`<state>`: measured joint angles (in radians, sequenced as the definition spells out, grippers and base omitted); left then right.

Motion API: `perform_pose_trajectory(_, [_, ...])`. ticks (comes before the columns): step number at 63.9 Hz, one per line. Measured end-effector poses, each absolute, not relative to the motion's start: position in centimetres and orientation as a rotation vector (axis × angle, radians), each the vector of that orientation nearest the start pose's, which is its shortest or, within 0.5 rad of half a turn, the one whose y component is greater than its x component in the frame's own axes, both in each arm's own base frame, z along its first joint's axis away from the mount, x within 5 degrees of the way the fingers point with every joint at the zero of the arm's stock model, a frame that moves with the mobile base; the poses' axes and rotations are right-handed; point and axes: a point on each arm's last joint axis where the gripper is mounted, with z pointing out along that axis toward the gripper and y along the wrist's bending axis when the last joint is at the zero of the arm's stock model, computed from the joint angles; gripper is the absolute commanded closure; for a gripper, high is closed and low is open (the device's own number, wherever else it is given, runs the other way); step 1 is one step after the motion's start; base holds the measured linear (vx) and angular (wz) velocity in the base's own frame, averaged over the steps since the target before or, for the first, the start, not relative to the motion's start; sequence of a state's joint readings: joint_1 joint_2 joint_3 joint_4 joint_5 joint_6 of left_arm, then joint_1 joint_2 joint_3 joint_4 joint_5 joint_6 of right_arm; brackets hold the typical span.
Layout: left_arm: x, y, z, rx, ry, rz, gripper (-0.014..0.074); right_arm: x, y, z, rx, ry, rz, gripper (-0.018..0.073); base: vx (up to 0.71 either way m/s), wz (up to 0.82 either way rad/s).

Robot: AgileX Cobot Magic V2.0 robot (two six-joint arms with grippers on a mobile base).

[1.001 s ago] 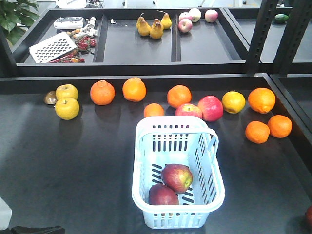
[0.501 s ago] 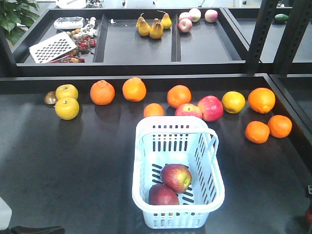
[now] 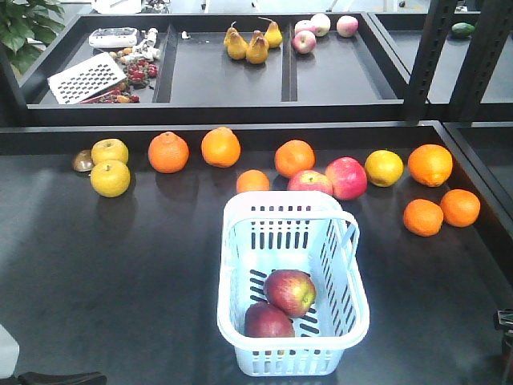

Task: Pick three apples into basket with both arms
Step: 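Reach the right gripper to a third red apple and grasp it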

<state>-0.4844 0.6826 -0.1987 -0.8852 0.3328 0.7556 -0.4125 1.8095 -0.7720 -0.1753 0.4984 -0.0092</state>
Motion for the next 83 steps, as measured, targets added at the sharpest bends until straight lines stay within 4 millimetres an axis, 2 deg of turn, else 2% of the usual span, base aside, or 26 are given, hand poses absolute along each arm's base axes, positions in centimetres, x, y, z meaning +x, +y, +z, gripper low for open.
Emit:
perform_pose_trajectory(9, [9.3,-7.5,20.4,0.568,2.152,-0.607,0.0603,25.4,-11.9,10.5,0.38,3.015,-0.176,-0.0009,0.0,0.0])
perform_pose_trajectory(16, [9.3,-7.5,20.4,0.568,2.152,-0.607,0.0603,25.4,-11.9,10.4,0.378,3.018,-0.175,0.0078,0.0,0.0])
perform_pose_trajectory(28, [9.3,-7.5,20.4,0.568,2.152,-0.607,0.0603,25.3,-11.9,10.4,0.39,3.022,-0.167,0.0322,0.0,0.0])
perform_pose_trajectory(35, [9.3,-7.5,20.4,0.568,2.152,-0.607,0.0603,25.3,-11.7,11.3,0.422,3.005,-0.148,0.0461,0.0,0.0])
perform_pose_trajectory(45, [9.3,-7.5,20.4,0.568,2.152,-0.607,0.0603,25.7,-11.4,15.2,0.422,2.924,-0.109,0.0569,0.0,0.0])
perform_pose_trajectory(52, [9.3,-7.5,20.4,0.568,2.152,-0.607,0.0603,25.7,-10.7,18.9,0.357,2.835,-0.039,0.0569,0.0,0.0])
perform_pose_trajectory(65, [9.3,-7.5,20.4,0.568,2.152,-0.607,0.0603,24.1,-7.4,24.7,0.174,2.681,0.26,0.0564,0.0,0.0])
perform_pose_trajectory(75, [9.3,-7.5,20.4,0.568,2.152,-0.607,0.0603,22.8,-4.2,28.2,-0.031,2.502,0.574,0.0561,0.0,0.0])
perform_pose_trajectory(83, [9.3,-7.5,20.4,0.568,2.152,-0.607,0.0603,22.0,-2.5,29.9,-0.135,2.393,0.758,0.0559,0.0,0.0])
